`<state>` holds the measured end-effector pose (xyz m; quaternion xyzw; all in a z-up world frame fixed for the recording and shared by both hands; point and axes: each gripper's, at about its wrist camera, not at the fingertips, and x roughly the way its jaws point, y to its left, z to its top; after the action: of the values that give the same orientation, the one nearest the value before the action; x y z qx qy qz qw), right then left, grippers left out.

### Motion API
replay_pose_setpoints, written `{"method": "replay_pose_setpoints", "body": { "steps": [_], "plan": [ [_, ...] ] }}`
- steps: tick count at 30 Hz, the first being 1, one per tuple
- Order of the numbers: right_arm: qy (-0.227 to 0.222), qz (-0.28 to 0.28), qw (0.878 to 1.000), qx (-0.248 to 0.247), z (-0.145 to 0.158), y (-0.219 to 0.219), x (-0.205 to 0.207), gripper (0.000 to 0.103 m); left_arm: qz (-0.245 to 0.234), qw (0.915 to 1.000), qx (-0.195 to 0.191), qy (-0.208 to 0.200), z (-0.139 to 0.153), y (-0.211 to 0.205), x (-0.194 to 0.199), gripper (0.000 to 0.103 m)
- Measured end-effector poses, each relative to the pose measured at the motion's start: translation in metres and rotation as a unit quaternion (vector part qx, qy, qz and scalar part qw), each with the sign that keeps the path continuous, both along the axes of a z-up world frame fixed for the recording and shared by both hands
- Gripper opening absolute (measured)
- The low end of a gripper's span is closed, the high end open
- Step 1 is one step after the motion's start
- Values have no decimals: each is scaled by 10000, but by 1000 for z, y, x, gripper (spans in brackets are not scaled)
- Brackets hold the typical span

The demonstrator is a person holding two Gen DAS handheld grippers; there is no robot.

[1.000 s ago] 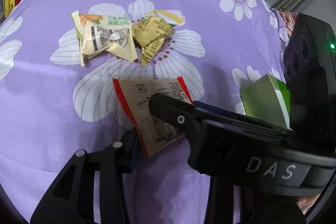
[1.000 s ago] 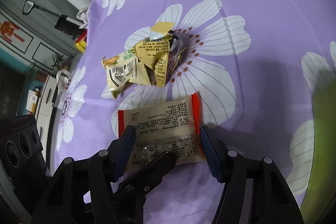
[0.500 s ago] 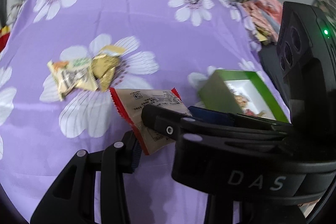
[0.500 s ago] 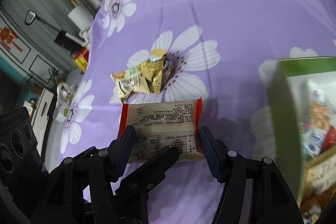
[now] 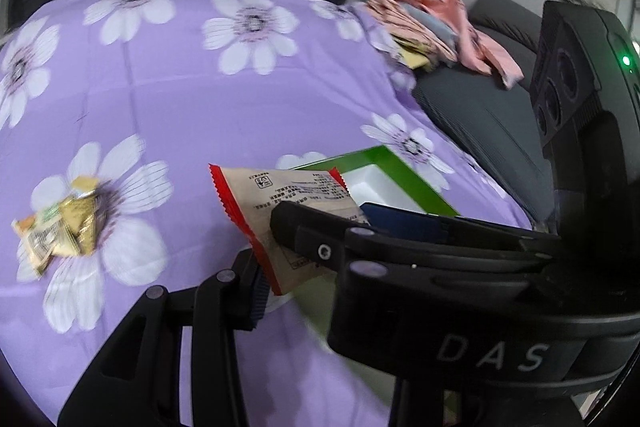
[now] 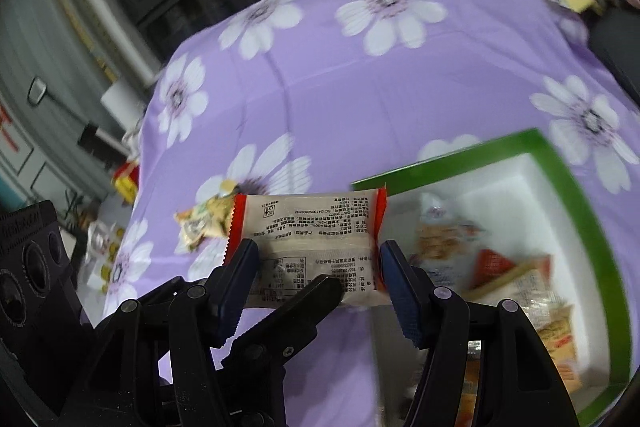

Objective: Organize snacks

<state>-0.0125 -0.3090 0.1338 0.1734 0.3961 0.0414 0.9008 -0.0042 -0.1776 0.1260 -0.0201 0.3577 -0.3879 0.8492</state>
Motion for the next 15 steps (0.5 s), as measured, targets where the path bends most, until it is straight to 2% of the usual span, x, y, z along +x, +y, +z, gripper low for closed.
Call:
{"method": "replay_pose_setpoints", "body": {
  "steps": [7,15],
  "plan": [
    [9,-563,9980,286,-4,-47,-14,66,-400,9991,104,-8,-3,-44,-3,37],
    [291,-1139,9917,529,-20,-89,-20,66,-779,9962,200,327,-20,-85,2,37]
  ]
}}
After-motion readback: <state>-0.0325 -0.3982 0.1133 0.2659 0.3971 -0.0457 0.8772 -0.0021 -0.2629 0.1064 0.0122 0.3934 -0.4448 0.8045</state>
